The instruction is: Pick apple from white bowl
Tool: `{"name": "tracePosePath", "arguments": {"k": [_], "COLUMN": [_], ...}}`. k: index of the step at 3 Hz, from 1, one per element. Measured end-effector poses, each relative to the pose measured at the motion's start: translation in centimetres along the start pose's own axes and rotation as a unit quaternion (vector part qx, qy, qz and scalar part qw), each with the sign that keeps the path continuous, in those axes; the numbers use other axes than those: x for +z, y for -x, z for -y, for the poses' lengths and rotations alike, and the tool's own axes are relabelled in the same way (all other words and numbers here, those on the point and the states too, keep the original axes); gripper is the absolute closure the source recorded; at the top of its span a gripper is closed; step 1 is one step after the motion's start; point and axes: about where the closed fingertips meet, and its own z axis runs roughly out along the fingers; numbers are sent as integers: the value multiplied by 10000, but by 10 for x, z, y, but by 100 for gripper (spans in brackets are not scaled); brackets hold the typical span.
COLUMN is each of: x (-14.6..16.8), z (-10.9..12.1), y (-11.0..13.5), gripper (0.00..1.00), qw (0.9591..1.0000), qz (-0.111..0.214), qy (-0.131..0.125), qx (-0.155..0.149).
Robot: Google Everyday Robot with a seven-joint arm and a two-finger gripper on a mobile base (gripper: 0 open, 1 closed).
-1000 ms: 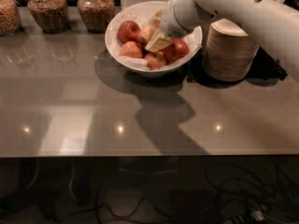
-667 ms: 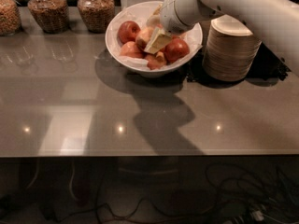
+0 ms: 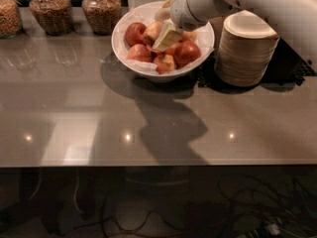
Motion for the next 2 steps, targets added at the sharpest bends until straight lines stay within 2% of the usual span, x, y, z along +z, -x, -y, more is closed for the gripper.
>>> {"name": "tracePosePath", "arguments": {"k": [2], "x": [-31], "z": [16], "y": [3], "gripper": [100], "qw": [9995], "qz": [46], "qy": [-322], "qx": [-24]}}
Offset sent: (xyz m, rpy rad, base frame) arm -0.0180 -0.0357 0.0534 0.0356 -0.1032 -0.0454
